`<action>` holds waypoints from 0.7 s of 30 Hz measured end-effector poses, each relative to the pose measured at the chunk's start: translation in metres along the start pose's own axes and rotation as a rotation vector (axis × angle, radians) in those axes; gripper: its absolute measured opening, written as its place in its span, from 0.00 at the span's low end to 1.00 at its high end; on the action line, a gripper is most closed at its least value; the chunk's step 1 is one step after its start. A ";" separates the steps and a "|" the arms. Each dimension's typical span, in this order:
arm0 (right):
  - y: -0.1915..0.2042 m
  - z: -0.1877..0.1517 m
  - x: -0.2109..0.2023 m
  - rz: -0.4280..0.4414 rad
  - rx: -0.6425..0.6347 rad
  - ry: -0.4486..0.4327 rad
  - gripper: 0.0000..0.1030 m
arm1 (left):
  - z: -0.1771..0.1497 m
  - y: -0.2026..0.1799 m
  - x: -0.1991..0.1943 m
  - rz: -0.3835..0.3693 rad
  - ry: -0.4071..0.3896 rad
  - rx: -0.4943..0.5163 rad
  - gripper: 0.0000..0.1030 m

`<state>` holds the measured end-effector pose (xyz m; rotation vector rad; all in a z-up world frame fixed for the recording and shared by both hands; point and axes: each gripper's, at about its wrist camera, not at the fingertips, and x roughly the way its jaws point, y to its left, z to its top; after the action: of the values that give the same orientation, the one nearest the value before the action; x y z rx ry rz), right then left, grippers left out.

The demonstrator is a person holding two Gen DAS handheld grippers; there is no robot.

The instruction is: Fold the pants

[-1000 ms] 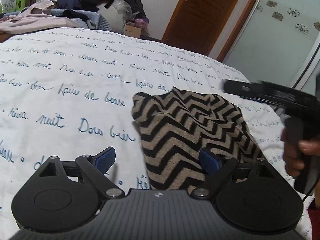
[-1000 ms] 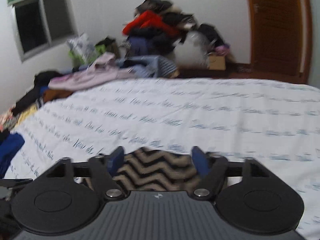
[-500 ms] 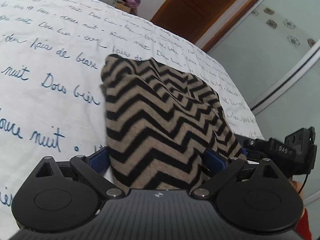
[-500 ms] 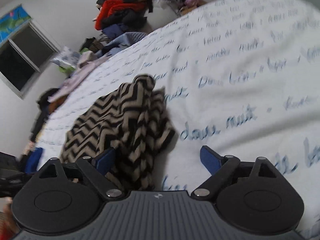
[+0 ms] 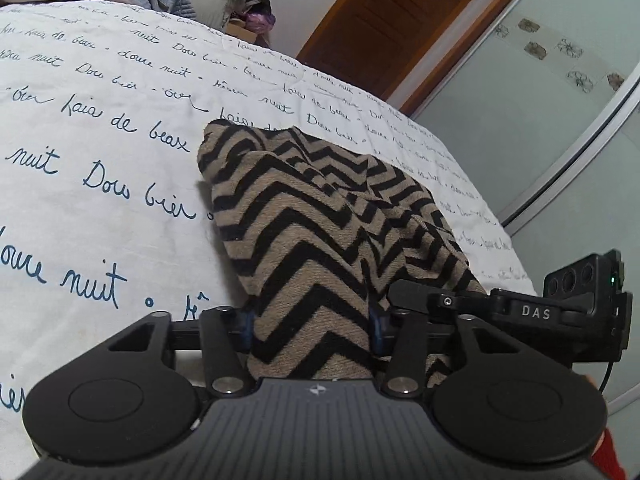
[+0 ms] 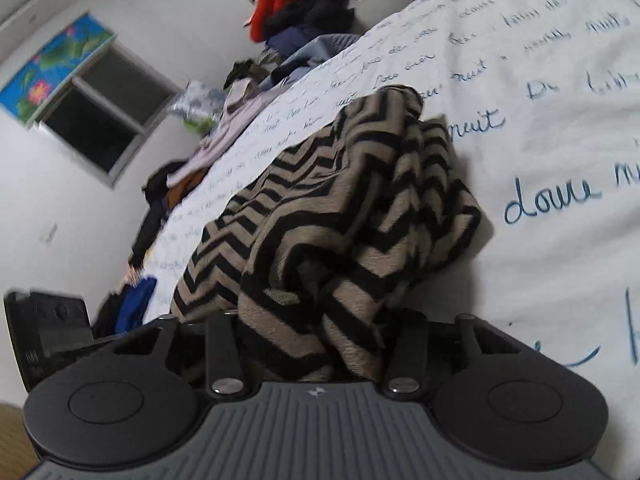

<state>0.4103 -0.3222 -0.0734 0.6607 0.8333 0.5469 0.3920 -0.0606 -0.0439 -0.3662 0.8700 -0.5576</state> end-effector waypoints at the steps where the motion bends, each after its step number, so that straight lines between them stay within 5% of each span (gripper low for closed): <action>1: 0.002 -0.001 -0.001 0.003 0.003 -0.010 0.34 | 0.000 0.000 -0.002 -0.001 -0.007 -0.003 0.43; 10: 0.044 0.003 -0.004 -0.007 -0.099 -0.086 0.30 | 0.009 -0.010 -0.039 0.042 -0.090 0.069 0.39; 21: 0.106 0.007 0.028 0.109 -0.190 -0.097 0.30 | 0.022 0.009 -0.112 0.185 -0.166 0.108 0.41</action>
<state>0.4121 -0.2345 -0.0081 0.5557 0.6478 0.6785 0.3540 0.0149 0.0335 -0.2274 0.7025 -0.3947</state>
